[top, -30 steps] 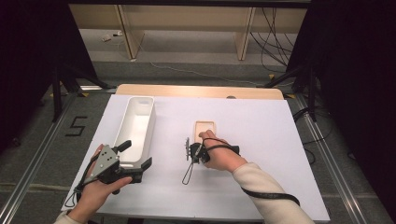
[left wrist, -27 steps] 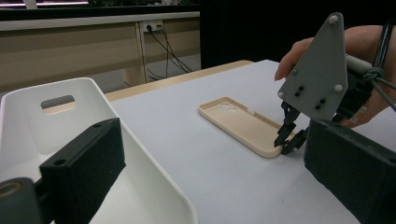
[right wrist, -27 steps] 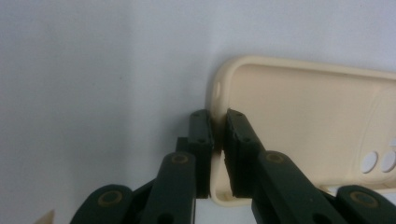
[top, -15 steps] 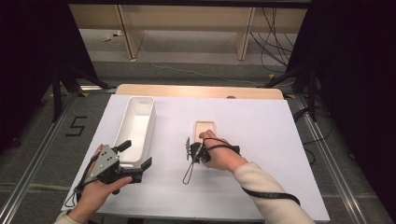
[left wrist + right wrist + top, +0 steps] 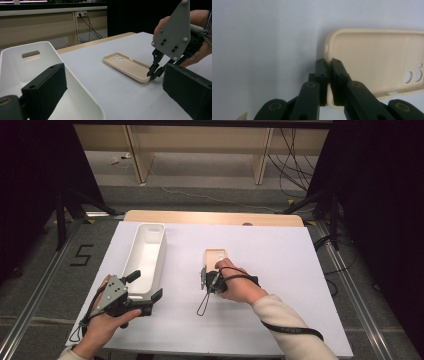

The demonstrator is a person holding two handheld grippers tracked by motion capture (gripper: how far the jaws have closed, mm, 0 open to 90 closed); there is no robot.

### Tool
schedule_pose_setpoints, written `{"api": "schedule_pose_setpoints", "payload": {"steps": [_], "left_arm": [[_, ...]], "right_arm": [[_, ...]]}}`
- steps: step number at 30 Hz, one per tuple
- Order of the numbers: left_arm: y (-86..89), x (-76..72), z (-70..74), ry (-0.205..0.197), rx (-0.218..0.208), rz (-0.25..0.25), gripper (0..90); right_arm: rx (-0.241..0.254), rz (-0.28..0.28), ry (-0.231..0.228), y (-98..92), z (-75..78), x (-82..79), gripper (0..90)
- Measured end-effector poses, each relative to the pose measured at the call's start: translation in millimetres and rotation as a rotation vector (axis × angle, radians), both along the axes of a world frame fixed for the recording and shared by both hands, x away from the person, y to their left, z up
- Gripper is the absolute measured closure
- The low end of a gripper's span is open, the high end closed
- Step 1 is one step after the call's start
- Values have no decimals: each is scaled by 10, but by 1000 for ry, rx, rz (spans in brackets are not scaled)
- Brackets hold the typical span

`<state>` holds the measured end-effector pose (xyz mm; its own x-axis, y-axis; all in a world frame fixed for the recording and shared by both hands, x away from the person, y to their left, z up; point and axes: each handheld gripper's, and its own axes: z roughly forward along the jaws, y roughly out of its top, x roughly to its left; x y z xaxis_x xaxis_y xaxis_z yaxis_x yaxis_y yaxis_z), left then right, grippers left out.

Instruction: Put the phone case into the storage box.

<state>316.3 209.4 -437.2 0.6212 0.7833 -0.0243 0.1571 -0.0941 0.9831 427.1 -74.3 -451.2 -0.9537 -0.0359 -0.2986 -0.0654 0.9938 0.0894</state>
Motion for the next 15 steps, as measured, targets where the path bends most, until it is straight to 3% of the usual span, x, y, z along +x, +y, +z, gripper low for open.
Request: {"api": "schedule_pose_setpoints", "payload": {"steps": [3,5,6,15], "left_arm": [[1,0,0,0,-1,2,52],[1,1,0,0,-1,1,52],[-1,1,-1,0,-2,1,52],[-6,8,-5,-7,-7,-3,52]], "right_arm": [[22,28,-16,-13,13,14,871],[31,12,-25,-29,44,-10,878],[44,36,-32,-34,54,1,880],[109,23,-58,-122,197,-65,882]]}}
